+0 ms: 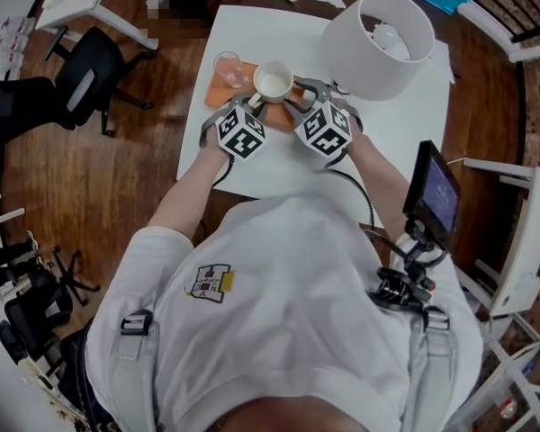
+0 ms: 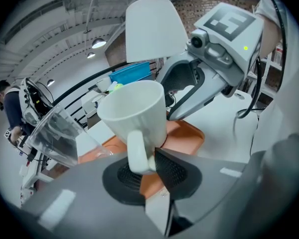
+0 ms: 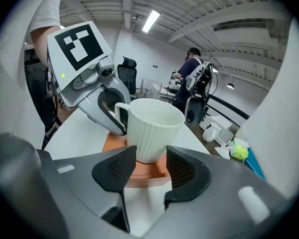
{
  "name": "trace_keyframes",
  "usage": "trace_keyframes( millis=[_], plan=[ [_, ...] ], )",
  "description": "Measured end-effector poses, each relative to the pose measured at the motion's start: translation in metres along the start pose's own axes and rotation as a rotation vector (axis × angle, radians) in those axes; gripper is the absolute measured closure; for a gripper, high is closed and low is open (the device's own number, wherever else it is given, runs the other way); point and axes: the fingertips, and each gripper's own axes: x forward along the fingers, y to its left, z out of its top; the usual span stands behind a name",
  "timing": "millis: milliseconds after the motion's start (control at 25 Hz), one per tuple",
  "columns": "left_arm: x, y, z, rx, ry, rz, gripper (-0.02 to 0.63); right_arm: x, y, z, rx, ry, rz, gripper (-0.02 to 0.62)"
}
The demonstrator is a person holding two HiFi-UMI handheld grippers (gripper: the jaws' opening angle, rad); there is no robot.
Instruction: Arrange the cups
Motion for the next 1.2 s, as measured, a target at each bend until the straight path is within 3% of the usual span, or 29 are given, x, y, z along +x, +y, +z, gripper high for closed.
trace_keyframes(
  millis=[360,560,800,1000,1200],
  plan=[
    [0.001,0.002,0.001,0.008,0.001,0.000,0.548,0.001,-0.001,0.001,0.001,-0.004,-0.005,0.409],
    [-0.002,-0.002,-0.002,-0.002,-0.050,0.014,0.541,-0.002,0.001,-0.002,0.027,-0.012,-0.005,0.416],
    [-0.015,-0.006,-0.011,-0.078,-0.149,0.025,0.513,-0.025,-0.003,-0.012,0.139,-0.059,-0.052,0.448],
    [-0.026,0.001,-0.019,-0.193,-0.239,0.080,0.512,-0.041,0.008,-0.033,0.236,-0.066,-0.073,0.461],
    [-0.038,-0.014,-0.044,-0.230,-0.234,0.101,0.512,-0.060,0.025,-0.058,0.313,-0.060,-0.101,0.472]
  ],
)
